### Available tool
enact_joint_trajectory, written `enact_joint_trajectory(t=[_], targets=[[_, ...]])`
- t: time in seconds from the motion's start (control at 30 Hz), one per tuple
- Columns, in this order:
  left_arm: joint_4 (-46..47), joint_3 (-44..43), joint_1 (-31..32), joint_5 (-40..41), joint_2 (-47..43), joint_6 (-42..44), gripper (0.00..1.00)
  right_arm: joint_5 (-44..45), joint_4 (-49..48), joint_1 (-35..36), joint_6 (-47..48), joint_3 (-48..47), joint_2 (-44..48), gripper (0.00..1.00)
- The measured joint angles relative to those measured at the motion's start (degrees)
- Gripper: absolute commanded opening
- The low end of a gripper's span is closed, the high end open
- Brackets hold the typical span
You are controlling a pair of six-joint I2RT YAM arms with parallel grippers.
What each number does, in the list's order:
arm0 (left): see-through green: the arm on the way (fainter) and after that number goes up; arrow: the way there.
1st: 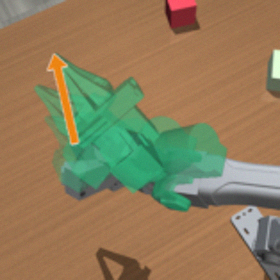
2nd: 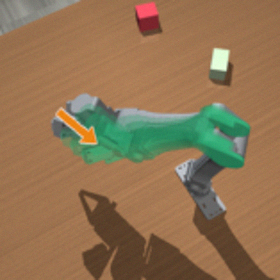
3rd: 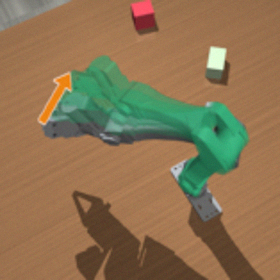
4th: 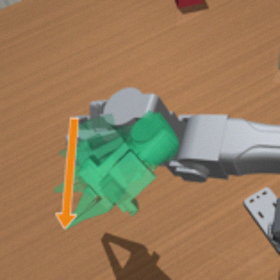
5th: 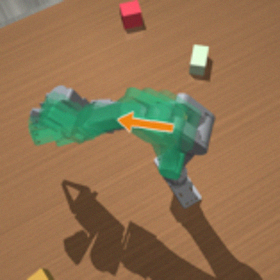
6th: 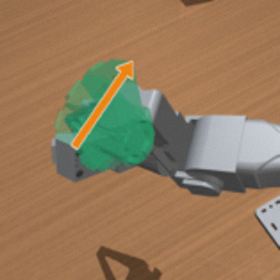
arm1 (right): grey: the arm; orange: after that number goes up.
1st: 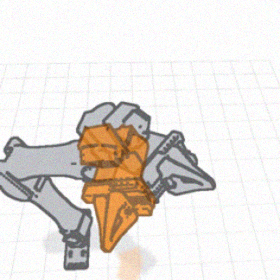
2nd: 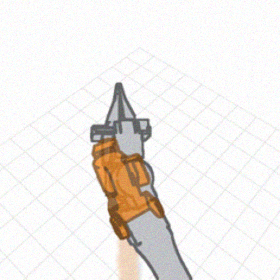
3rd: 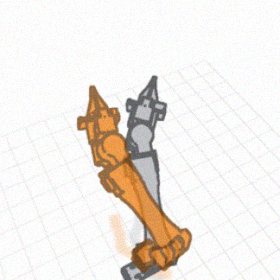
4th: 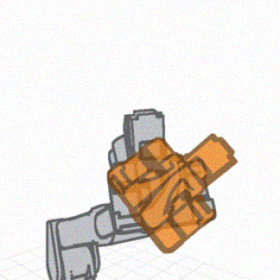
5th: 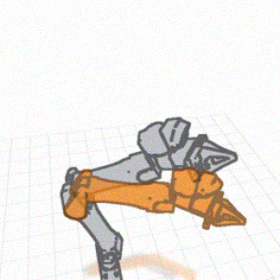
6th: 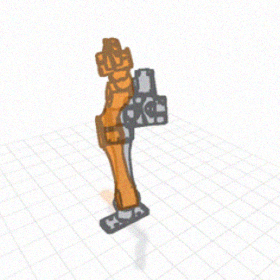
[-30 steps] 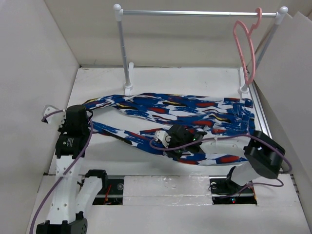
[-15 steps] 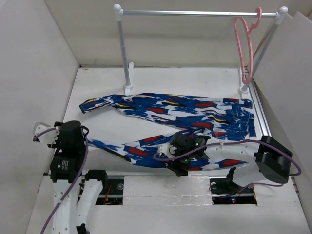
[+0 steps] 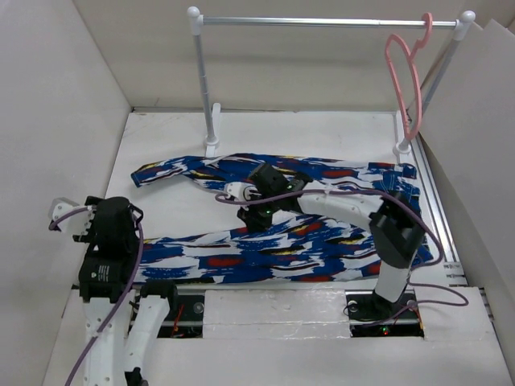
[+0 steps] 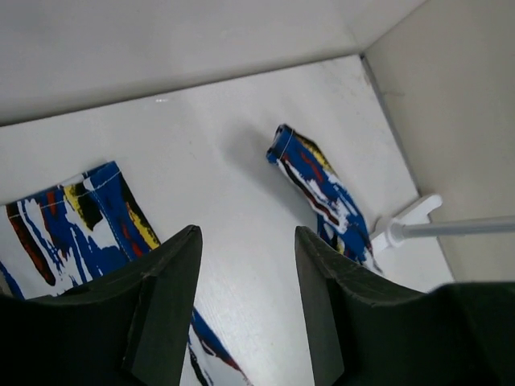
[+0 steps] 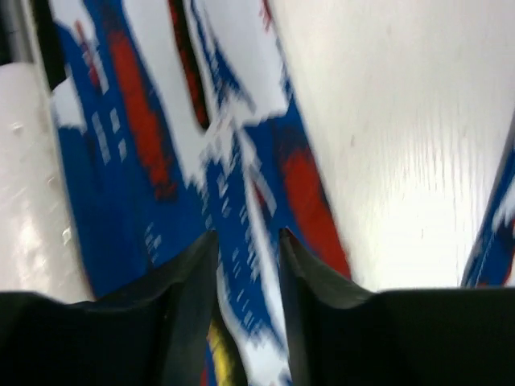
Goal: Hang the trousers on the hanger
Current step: Flatten out the trousers at the center of the board.
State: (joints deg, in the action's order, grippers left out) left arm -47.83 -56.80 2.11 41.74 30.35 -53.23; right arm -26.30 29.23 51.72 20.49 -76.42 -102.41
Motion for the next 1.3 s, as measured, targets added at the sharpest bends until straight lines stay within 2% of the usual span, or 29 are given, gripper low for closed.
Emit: enact_joint_trajectory(t=[0.07,0.23,0.27,0.33,0.37,0.43,0.53,0.57,0.63,0.67,0.7,0.83,1.03,1.17,1.3], targets=[[1.62,2.27,0.00,-2.95,1.66,1.40,0.50,-0.70,-1.97,0.09,-0.35,-3.04,-5.25,0.53],[5.49,3.96,0.00,-9.40,7.21,4.90,0.52,-1.14,-7.52,0.44,-3.13,-5.99,-15.43,0.52],[6.19,3.96,0.00,-10.54,9.01,5.25,0.52,-1.36,-8.87,0.33,-3.74,-6.23,-16.11,0.36],[7.91,4.11,0.00,-12.55,13.11,5.86,0.54,-1.14,-11.08,0.31,-4.76,-6.27,-16.33,0.15],[9.11,4.48,0.00,-13.57,15.17,5.97,0.55,-0.94,-11.67,0.37,-5.35,-6.25,-16.65,0.00],[11.56,5.79,-0.24,-15.43,18.78,5.99,0.58,-0.90,-12.39,0.37,-6.47,-6.21,-17.40,0.00],[14.93,8.02,-0.37,-17.42,24.20,5.11,0.67,-0.13,-13.81,-0.26,-7.98,-6.03,-17.42,0.00],[16.11,8.55,-0.37,-17.84,25.77,4.68,0.70,0.09,-14.34,-0.52,-8.61,-5.79,-17.31,0.08],[18.56,8.59,-0.37,-18.62,28.68,3.72,0.71,0.57,-15.93,-1.38,-10.21,-4.76,-16.74,0.34],[20.22,8.48,-0.35,-18.80,30.38,3.17,0.71,0.79,-16.59,-1.95,-10.80,-4.17,-16.22,0.53],[21.27,8.00,-0.48,-18.84,32.20,2.64,0.71,0.81,-16.98,-2.51,-11.41,-3.56,-15.43,0.58],[25.73,6.32,-3.63,-19.47,40.39,-0.68,0.68,0.81,-17.86,-4.37,-12.02,1.25,-8.61,0.61],[32.65,6.75,-12.44,-22.75,47.82,-4.28,0.69,1.14,-18.10,-4.39,-12.90,11.98,11.67,0.62],[38.21,6.54,-12.96,-25.53,52.26,-5.64,0.71,1.09,-17.99,-4.04,-13.07,17.18,21.97,0.62],[43.08,6.05,-12.76,-27.56,57.96,-6.12,0.68,1.36,-16.61,-3.41,-13.97,20.46,26.53,0.62]])
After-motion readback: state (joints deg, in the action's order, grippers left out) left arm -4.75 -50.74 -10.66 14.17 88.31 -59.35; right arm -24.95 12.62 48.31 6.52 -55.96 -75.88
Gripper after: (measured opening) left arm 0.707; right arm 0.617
